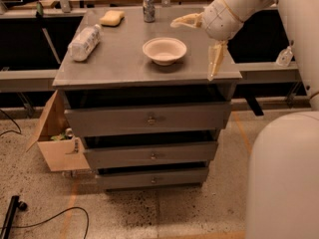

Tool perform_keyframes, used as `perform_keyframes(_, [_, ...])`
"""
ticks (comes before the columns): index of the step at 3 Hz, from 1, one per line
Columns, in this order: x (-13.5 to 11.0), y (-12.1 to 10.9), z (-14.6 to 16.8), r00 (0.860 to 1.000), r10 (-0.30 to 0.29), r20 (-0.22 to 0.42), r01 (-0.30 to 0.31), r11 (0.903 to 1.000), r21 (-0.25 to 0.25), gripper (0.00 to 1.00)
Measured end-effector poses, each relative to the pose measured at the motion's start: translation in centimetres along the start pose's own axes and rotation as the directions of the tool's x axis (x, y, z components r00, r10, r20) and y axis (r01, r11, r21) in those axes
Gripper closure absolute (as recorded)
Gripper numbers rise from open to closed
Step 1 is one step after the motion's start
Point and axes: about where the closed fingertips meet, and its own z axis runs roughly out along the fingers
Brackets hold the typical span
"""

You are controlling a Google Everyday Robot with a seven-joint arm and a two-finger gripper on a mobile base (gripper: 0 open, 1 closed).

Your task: Move paper bowl near redbull can

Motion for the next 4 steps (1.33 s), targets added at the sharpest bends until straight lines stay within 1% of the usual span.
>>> perform_keyframes(1, [0.2, -0.7, 0.5, 1.000, 0.002, -0.003, -0.002, 0.9998, 0.020, 0.00])
perform_keyframes(2, [0.9, -1.9, -1.4, 0.996, -0.052, -0.069, 0.059, 0.9926, 0.106, 0.00])
perform_keyframes(3, [1.3, -2.4, -3.6, 0.986, -0.099, -0.132, 0.126, 0.9700, 0.208, 0.00])
perform_keyframes(4, [1.6, -2.6, -4.0, 0.980, -0.148, -0.135, 0.182, 0.9393, 0.291, 0.00])
